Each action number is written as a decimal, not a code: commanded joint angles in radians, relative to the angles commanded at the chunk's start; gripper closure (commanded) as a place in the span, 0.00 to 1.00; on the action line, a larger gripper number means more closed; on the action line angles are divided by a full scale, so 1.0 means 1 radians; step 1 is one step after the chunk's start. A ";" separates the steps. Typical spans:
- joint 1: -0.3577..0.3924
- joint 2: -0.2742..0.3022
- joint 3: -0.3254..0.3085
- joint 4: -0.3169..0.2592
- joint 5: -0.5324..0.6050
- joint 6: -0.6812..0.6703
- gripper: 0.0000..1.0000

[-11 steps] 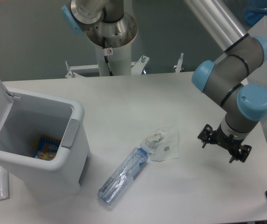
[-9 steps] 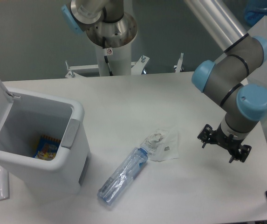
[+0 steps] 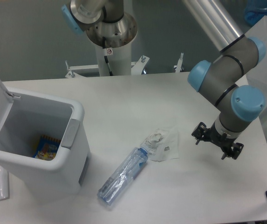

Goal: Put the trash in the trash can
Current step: 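Move the gripper down over the clear plastic wrapper, then close the gripper on the clear plastic wrapper and lift it, then carry the wrapper over the white trash bin and open the gripper, then move the open gripper back down to the clear water bottle, then grasp the water bottle by its cap end and lift it, then carry the bottle over the trash bin and release it inside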

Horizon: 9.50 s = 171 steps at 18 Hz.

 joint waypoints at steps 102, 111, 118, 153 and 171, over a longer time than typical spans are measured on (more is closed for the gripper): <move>-0.250 0.029 -0.042 0.222 -0.356 -0.630 0.00; -0.380 -0.034 -0.043 0.206 -0.273 -0.629 0.00; -0.399 -0.112 0.014 0.209 -0.243 -0.629 0.00; -0.264 0.117 0.256 0.308 -0.718 -0.729 0.79; -0.374 0.313 0.124 0.345 -1.092 -0.716 0.78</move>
